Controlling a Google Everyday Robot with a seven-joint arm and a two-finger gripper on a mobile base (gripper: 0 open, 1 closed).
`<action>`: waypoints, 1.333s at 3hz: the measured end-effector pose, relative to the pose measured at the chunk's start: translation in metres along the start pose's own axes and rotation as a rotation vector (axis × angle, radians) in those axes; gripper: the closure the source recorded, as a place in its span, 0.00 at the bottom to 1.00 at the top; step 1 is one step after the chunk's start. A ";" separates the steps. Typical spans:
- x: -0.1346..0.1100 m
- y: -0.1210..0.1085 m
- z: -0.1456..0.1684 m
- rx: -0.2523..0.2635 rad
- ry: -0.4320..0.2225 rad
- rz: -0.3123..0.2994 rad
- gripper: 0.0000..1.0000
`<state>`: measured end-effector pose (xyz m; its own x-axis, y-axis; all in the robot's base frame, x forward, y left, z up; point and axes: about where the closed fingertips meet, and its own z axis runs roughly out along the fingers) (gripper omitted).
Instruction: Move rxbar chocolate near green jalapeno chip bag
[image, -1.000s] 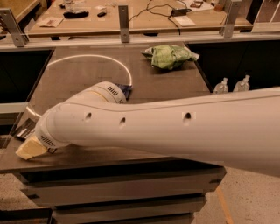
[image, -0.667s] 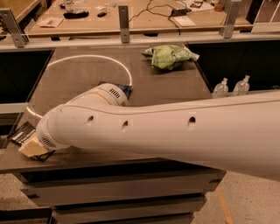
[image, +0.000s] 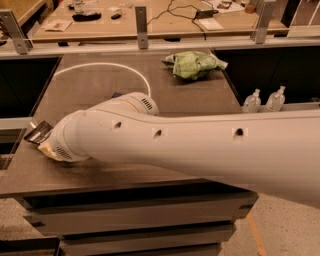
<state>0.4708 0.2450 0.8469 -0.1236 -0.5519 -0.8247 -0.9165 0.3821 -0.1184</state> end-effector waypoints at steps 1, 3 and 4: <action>-0.008 -0.024 -0.010 0.000 -0.026 0.014 1.00; -0.009 -0.030 -0.009 -0.218 -0.160 0.191 1.00; 0.036 -0.059 -0.044 -0.225 -0.181 0.168 1.00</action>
Offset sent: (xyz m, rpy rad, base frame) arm 0.0650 -0.1010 0.0199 0.2501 0.0887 0.0580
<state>0.5032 0.1698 0.8487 -0.2289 -0.3470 -0.9095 -0.9525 0.2726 0.1358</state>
